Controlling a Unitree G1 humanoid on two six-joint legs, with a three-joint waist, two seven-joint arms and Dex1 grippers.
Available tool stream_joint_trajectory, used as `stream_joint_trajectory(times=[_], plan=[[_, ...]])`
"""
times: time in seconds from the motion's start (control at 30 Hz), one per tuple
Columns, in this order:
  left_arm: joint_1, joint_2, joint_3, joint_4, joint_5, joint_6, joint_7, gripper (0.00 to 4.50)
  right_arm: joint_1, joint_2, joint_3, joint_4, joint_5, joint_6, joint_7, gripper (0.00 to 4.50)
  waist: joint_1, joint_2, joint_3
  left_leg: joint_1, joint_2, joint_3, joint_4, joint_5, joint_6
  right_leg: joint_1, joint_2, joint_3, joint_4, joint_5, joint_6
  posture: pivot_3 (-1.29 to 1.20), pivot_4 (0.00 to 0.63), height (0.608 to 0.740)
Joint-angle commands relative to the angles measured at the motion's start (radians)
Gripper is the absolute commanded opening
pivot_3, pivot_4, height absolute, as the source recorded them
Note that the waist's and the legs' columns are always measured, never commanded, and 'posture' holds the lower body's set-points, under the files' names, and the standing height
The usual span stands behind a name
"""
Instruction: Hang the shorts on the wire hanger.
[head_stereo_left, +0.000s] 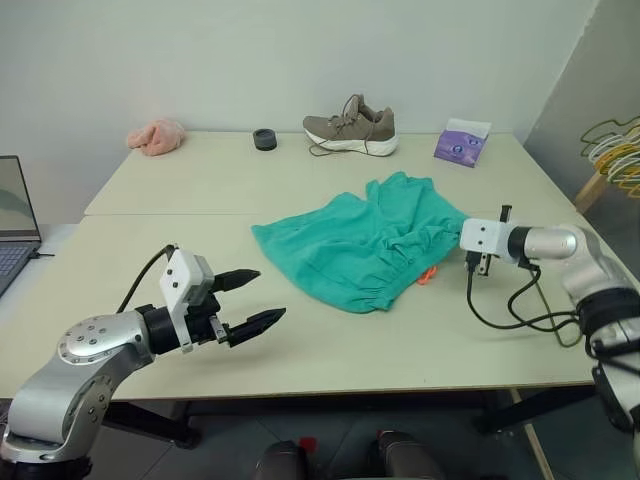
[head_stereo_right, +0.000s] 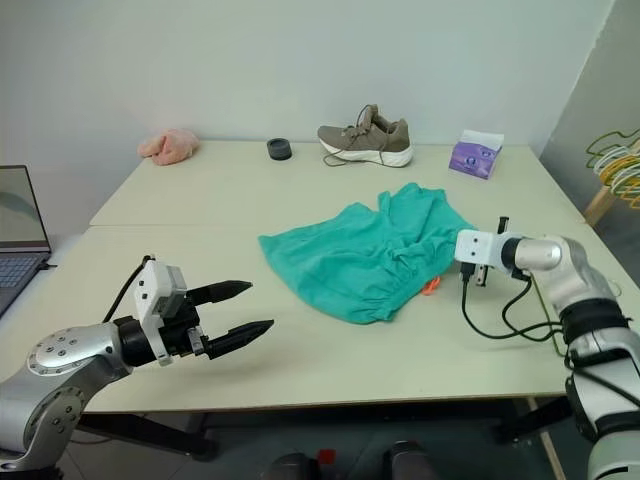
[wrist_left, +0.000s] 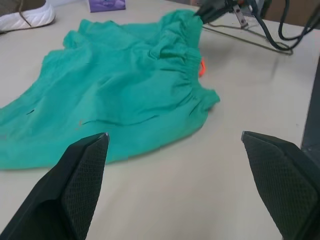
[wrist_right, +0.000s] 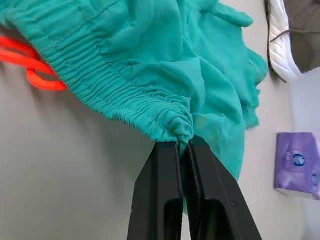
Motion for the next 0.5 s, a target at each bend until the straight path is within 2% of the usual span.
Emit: stream_joint_trajectory(times=[0.03,0.13,0.33,0.43,0.47,0.5], plan=[[-0.015,-0.006,-0.005,-0.009,0.008,-0.024,-0.003,4.5,-0.047,-0.001,0.025,0.061,-0.005,-0.132,0.095,0.28,0.0,0.0,0.0,0.0,0.0,0.0,0.0,0.0,0.0,0.0,0.0,0.0,0.0,0.0,0.0,-0.01,0.057,0.74],[-0.021,-0.011,-0.011,0.006,0.019,-0.032,-0.007,4.5,-0.047,-0.024,0.056,0.072,-0.04,-0.227,0.121,1.1,0.001,0.001,0.0,0.0,0.0,-0.001,-0.001,0.0,0.0,0.0,0.0,-0.001,0.0,0.0,0.0,-0.01,0.057,0.74],[-0.012,-0.01,0.0,0.032,0.029,-0.046,-0.018,4.5,0.011,-0.101,0.059,0.0,-0.004,-0.309,0.231,3.19,0.002,0.002,0.001,0.0,-0.001,0.0,-0.001,0.0,0.0,0.0,-0.001,0.0,0.0,0.0,0.0,-0.02,0.06,0.74],[-0.004,-0.001,0.018,0.068,0.046,-0.061,-0.027,4.5,0.099,-0.135,-0.001,-0.162,0.18,-0.174,0.391,4.26,0.002,0.002,0.001,0.001,0.0,0.0,-0.001,0.0,0.0,0.0,-0.001,0.0,0.0,0.0,0.0,-0.03,0.061,0.74],[-0.003,0.002,0.024,0.079,0.049,-0.065,-0.031,4.5,0.137,-0.146,-0.023,-0.238,0.246,-0.106,0.438,4.48,0.002,0.002,0.001,0.001,0.001,-0.001,-0.001,0.0,0.0,0.001,-0.001,-0.001,0.0,0.0,0.0,-0.03,0.061,0.74],[-0.003,0.004,0.029,0.086,0.05,-0.067,-0.035,4.5,0.172,-0.154,-0.044,-0.316,0.301,-0.042,0.469,4.48,0.001,0.003,0.001,0.001,0.001,-0.001,0.0,0.0,0.0,0.001,-0.002,-0.001,0.0,0.0,0.0,-0.03,0.062,0.74]])
